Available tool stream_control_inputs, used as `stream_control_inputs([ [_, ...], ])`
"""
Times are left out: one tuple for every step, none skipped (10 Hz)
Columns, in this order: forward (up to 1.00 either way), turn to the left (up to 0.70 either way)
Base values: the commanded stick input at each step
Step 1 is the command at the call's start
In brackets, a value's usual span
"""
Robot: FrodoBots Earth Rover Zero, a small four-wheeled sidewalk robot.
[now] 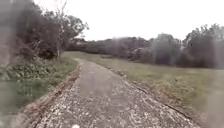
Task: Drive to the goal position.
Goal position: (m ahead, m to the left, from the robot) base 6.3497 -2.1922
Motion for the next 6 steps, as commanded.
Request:
stream_control_inputs([
  [0.7, 0.0],
  [0.7, 0.0],
  [0.7, 0.0],
  [0.7, 0.0],
  [0.7, 0.01],
  [0.7, 0.04],
])
